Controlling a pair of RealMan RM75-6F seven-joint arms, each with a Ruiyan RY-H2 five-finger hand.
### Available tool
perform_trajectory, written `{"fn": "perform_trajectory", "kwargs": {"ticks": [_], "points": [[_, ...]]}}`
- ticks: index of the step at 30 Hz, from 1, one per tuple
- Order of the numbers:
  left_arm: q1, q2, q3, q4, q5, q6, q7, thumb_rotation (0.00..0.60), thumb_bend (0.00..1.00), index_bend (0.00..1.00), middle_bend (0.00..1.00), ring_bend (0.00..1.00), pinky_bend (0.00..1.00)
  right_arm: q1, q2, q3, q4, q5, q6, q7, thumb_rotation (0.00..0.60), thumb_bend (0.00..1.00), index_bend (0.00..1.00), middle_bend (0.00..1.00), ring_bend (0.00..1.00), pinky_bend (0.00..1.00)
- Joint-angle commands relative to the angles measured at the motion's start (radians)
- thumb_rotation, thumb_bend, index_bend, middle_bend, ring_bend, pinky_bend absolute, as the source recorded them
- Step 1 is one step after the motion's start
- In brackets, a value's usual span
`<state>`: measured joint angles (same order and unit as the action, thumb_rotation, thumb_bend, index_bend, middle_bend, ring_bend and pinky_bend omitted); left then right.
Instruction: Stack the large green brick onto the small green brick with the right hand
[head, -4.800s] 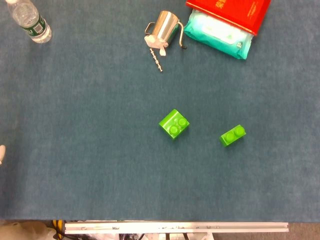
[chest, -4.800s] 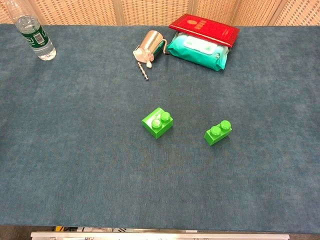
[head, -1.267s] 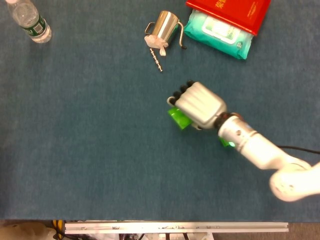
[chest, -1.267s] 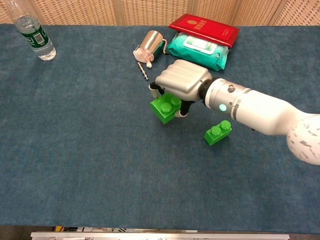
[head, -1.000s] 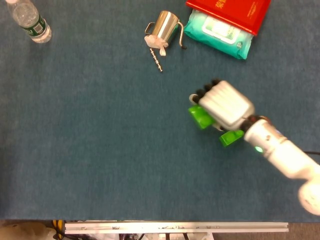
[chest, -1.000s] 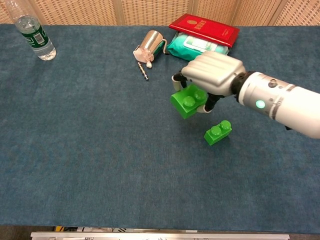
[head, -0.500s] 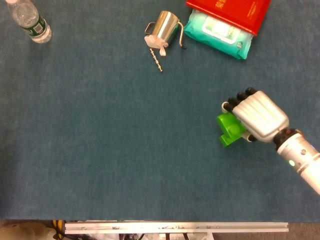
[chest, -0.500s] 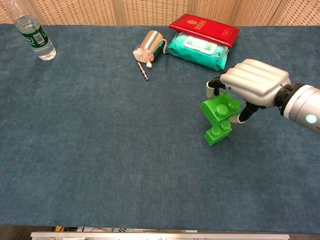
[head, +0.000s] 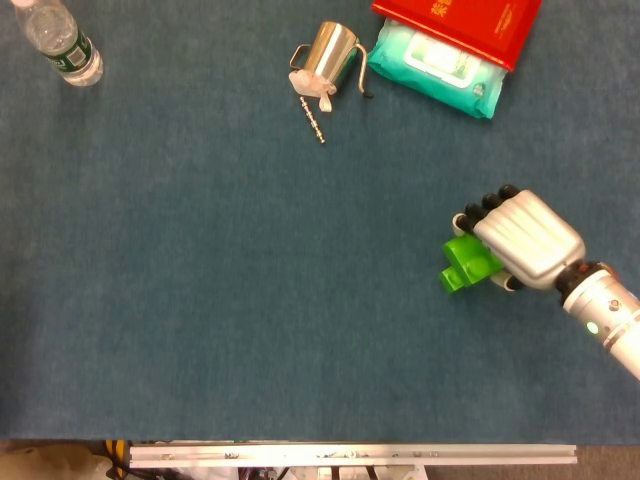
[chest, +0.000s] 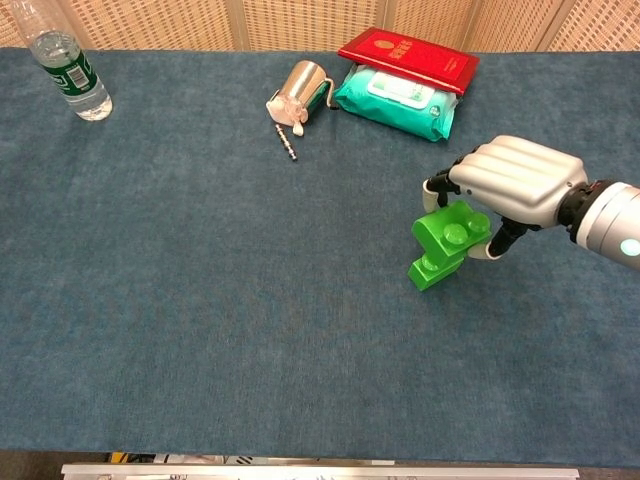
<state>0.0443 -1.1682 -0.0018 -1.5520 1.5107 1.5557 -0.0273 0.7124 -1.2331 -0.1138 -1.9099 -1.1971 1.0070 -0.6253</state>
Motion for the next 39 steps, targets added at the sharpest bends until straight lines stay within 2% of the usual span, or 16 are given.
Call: {"fn": "perform_trajectory", "kwargs": {"ticks": [1, 39], "points": [[0.000, 0.000, 0.000, 0.000, 0.000, 0.001, 0.000, 0.600, 0.28, 0.17, 0.18, 0.18, 0.12, -0.003, -0.005, 0.004, 0.007, 0.000, -0.008, 0.004, 0.600, 0.26, 0.58, 0.48, 0.35, 0.33], [0.005, -0.005, -0.002, 0.019, -0.007, 0.006, -0.022, 0.600, 0.28, 0.17, 0.18, 0.18, 0.12, -0.019, -0.035, 0.032, 0.014, 0.028, -0.043, -0.062, 0.600, 0.26, 0.59, 0.48, 0.35, 0.33]]}}
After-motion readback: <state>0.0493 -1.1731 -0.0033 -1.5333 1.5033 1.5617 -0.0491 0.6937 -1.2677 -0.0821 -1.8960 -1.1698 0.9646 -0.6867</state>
